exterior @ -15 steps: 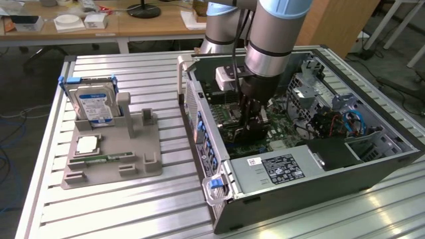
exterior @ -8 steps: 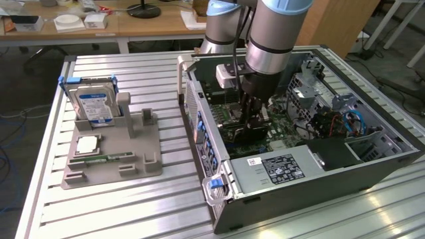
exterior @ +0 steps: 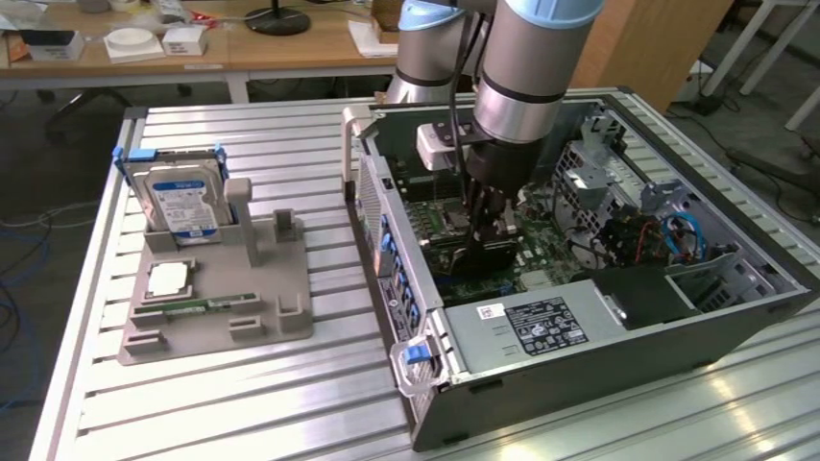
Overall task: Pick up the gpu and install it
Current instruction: 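Insert the gpu into the slot, then press down on the gpu until it lock into place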
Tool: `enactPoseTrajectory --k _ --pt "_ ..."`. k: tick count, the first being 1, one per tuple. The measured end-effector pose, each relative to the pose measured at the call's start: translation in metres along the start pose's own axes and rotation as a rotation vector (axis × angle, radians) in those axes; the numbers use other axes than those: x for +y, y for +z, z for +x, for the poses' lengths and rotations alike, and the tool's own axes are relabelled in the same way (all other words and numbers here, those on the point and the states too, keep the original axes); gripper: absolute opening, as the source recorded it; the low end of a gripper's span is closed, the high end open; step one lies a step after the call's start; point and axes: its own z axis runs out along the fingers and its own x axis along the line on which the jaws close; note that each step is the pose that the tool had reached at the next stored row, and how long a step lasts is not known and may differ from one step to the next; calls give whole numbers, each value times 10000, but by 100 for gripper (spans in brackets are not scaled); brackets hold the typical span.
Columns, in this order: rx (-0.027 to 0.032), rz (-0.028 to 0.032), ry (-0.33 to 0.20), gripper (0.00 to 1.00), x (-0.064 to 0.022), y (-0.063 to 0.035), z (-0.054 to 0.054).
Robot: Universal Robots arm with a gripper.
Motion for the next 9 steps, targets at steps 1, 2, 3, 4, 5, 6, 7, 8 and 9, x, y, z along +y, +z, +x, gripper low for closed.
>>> enactPoseTrajectory --k 1,2,3,4,5,6,7,8,9 --pt "-2 0 0 14 0 0 0" --pt "-4 0 -1 10 0 0 0" --pt "-6 0 -1 10 0 0 0" --pt "-7 0 0 10 0 0 0" --pt "-8 0 0 10 0 0 0" --pt "-14 0 0 10 0 0 0" --pt "-20 -1 0 10 0 0 0" --pt "-21 0 0 10 0 0 0" --pt "-23 0 0 10 0 0 0"
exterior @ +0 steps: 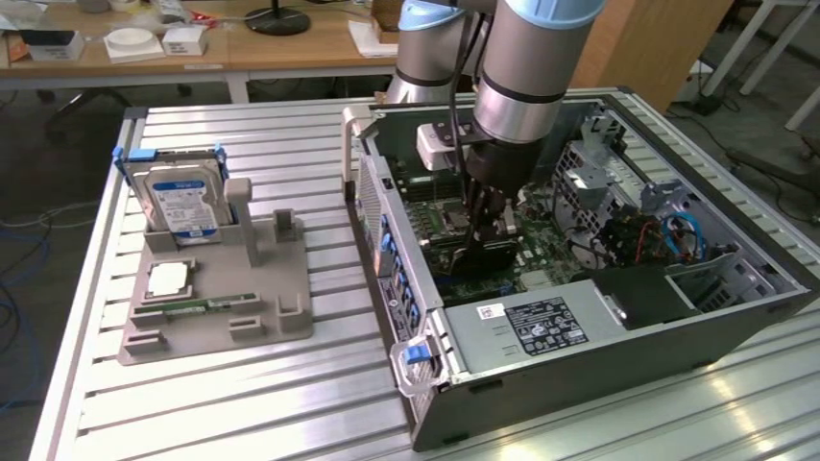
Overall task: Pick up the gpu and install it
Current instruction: 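Press down on the gpu until it lock into place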
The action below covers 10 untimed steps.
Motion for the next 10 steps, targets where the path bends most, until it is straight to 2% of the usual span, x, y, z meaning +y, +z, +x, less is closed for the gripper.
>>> enactPoseTrajectory --k 10 --pt "-47 -1 1 10 -64 3 -1"
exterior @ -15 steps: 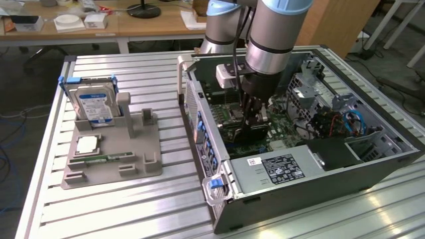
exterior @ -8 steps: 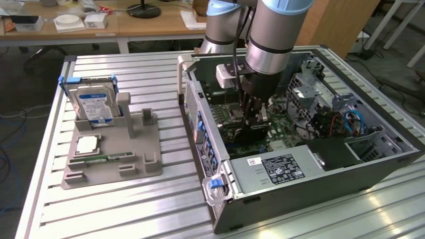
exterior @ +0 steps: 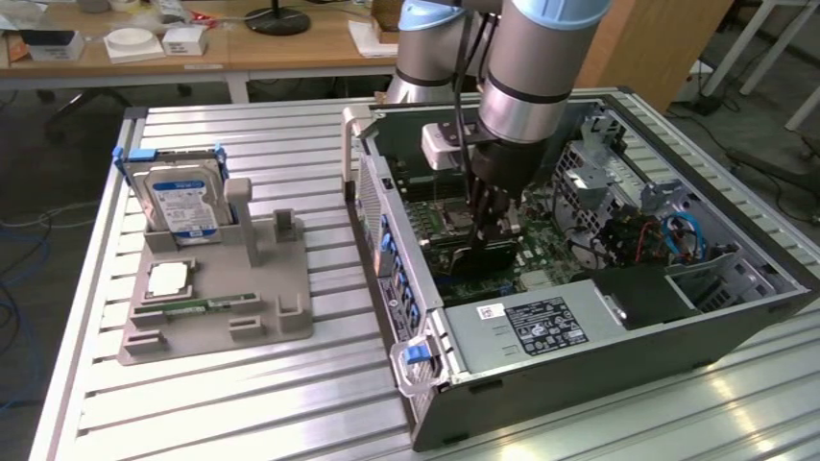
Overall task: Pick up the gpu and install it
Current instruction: 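Press down on the gpu until it lock into place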
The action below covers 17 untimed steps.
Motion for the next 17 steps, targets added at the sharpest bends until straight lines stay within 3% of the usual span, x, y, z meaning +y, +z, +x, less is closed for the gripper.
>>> enactPoseTrajectory --k 12,17 --pt "-7 0 -1 10 -152 27 -2" --pt "-4 -1 0 10 -174 34 -2"
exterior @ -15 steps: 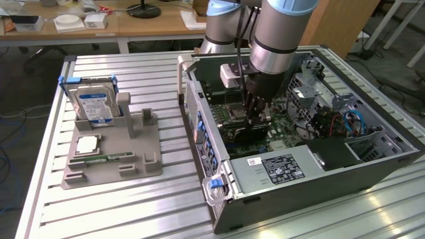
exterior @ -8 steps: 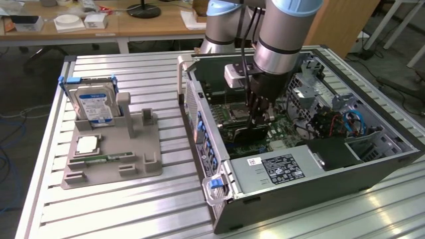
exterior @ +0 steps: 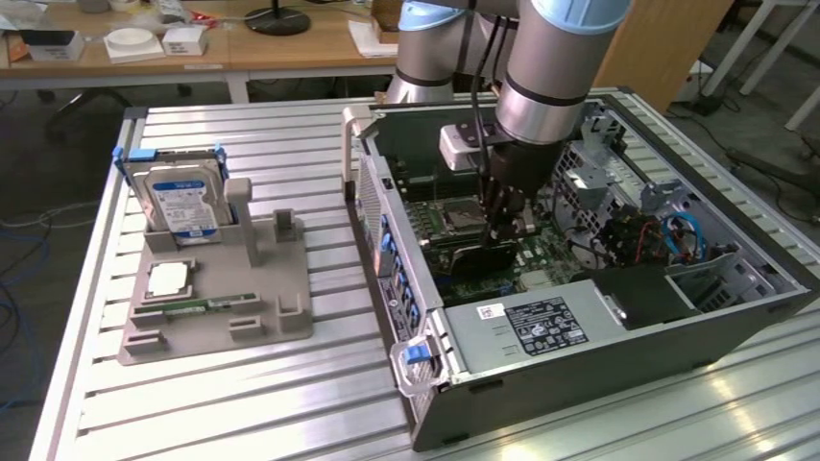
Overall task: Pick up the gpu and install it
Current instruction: 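Press down on the gpu until it lock into place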
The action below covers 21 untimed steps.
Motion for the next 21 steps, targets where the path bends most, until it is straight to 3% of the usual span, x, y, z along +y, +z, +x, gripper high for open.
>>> enactPoseTrajectory --k 3,7,21 --pt "-7 1 0 10 0 12 -1" --pt "17 -50 -1 10 1 57 2" --pt "45 -82 1 10 -1 86 -5"
